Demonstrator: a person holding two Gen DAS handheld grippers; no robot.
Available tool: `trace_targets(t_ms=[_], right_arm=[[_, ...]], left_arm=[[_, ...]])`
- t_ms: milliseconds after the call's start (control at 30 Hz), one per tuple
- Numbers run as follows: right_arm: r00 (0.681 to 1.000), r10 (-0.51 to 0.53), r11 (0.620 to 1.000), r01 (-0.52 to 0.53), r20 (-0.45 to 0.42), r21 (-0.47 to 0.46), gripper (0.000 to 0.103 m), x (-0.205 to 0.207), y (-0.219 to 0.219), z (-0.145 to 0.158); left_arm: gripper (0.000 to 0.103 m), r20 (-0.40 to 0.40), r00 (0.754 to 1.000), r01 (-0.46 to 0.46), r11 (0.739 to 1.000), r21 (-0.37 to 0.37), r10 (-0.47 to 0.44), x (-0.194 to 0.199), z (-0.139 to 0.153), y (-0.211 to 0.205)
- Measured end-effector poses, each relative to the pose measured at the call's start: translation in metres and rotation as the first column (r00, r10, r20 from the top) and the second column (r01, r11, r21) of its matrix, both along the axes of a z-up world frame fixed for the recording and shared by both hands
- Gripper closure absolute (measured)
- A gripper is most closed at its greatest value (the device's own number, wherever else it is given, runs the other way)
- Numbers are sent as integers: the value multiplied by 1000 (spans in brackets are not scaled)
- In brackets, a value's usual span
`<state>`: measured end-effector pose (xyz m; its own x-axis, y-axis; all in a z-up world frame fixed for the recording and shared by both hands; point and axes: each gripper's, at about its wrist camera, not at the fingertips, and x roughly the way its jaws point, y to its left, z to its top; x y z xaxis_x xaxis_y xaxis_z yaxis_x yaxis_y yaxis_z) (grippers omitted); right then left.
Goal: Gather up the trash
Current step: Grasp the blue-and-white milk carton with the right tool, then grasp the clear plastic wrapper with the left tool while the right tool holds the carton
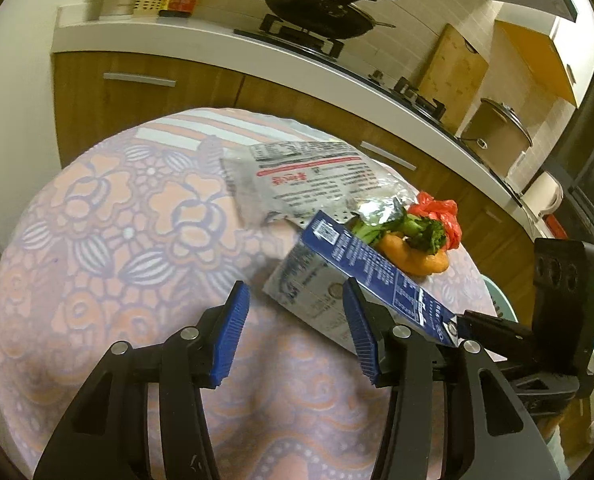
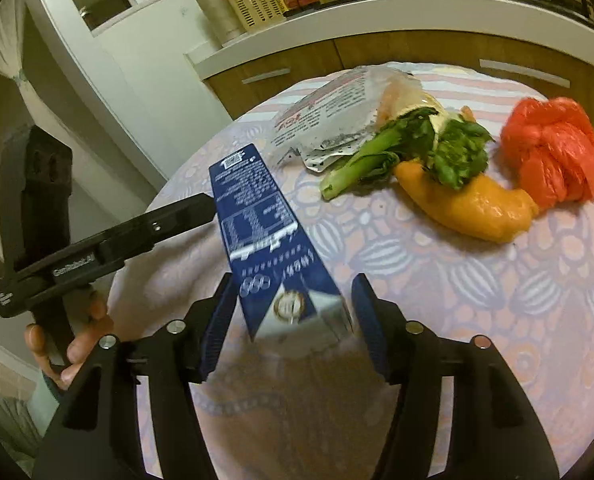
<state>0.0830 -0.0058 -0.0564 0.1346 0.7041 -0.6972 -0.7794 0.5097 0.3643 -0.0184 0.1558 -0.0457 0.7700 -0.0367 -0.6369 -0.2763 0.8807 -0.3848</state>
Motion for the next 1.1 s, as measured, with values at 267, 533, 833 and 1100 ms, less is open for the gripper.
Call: trace_targets(t_ms=[267,533,833,1100], right_arm=[[997,-10,1000,12,81,-15,66,-14,4,2],[977,-141,990,142,160,4,67,-31,-57,13],[963,-233,972,226,134,66,67,-12,-96,13],[967,-232,971,224,103,86,67,-7,-104,10]], left_arm=[[56,1,1000,11,1000,12,-11,1,2,-3],[54,-36,999,26,992,127,-21,26,9,-12],[40,-93,995,66,947,315,-38,75,11,-20],[51,-139,988,121,896,427,-67,119,4,-24]])
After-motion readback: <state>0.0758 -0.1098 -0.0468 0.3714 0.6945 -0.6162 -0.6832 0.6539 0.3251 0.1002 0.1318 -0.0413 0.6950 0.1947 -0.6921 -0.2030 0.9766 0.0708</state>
